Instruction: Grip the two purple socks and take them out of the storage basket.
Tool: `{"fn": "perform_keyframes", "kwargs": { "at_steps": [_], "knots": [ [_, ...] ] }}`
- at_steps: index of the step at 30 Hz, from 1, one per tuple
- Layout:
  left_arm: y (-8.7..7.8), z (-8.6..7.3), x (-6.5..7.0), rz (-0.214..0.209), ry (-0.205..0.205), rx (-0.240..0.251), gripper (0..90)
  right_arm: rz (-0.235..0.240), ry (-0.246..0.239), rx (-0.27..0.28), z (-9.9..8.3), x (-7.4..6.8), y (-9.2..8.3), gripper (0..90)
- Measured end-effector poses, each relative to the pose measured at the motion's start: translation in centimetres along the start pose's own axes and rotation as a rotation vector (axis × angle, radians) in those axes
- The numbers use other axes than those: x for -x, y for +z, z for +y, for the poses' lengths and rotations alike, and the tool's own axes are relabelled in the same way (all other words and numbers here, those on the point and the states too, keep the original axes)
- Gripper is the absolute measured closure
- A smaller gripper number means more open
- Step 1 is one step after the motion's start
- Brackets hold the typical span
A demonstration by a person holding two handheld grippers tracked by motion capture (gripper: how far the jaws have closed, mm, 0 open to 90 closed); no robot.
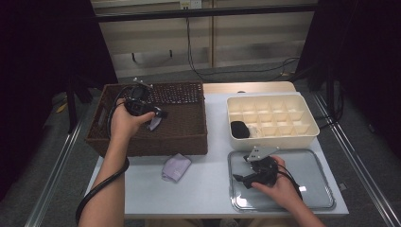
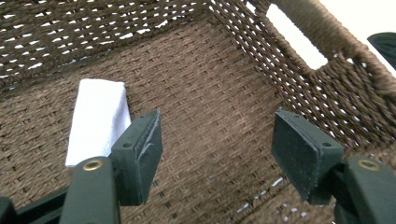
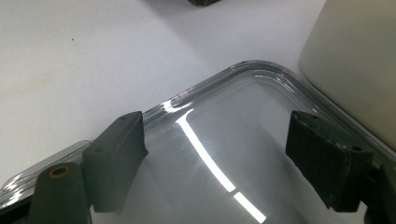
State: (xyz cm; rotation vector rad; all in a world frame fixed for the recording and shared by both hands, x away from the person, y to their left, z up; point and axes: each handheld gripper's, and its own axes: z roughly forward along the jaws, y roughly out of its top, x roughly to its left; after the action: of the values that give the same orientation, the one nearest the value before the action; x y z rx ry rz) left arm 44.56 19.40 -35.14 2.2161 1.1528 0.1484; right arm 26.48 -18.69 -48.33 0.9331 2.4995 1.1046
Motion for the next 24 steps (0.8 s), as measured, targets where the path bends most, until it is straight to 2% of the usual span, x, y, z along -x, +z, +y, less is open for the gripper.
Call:
{"fn": "perform_keyframes", "kwargs": {
  "at_steps": [13,24],
  "knots": [
    [1.3,0.2,-1.5,0.022,-0.018,-0.013,33.4,0.0,0.0,0.0,0.0,0.0,0.0,19.4],
    [2.5,0.3,-2.5,0.013,-0.029,-0.011,32.6,0.001,0.0,0.0,0.0,0.0,0.0,19.3]
  ]
}}
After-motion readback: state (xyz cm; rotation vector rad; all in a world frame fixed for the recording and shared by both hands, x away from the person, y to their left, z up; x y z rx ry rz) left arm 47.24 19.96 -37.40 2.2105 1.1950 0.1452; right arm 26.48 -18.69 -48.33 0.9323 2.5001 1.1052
